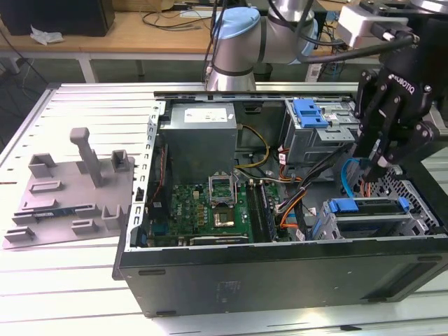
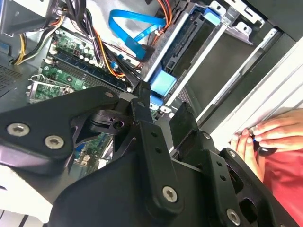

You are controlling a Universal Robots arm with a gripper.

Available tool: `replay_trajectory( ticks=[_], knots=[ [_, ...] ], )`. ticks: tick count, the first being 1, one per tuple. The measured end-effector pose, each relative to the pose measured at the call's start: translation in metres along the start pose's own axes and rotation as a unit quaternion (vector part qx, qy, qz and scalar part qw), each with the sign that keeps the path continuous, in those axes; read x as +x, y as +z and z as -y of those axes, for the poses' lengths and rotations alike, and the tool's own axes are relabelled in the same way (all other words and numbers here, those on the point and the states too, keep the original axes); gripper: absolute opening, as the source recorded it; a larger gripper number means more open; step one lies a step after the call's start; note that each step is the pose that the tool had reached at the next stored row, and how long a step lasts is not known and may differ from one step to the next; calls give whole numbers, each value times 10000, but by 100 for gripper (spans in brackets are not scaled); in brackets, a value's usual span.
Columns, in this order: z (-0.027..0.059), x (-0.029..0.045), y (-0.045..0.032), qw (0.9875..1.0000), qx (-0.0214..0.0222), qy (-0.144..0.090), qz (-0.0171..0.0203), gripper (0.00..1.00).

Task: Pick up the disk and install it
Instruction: 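Insert the first disk wire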

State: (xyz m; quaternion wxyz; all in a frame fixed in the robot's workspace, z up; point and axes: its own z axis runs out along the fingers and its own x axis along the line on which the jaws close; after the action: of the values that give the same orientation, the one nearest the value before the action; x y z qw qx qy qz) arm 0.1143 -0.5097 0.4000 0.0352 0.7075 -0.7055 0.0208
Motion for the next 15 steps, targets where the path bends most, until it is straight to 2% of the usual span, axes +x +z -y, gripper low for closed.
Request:
replay_trajectory(
  ticks=[9, 15],
  knots=[
    [3, -290, -23, 9999, -1, 2, -142, 44],
    [32, -406, -33, 9997, -2, 7, -233, 44]
  ],
)
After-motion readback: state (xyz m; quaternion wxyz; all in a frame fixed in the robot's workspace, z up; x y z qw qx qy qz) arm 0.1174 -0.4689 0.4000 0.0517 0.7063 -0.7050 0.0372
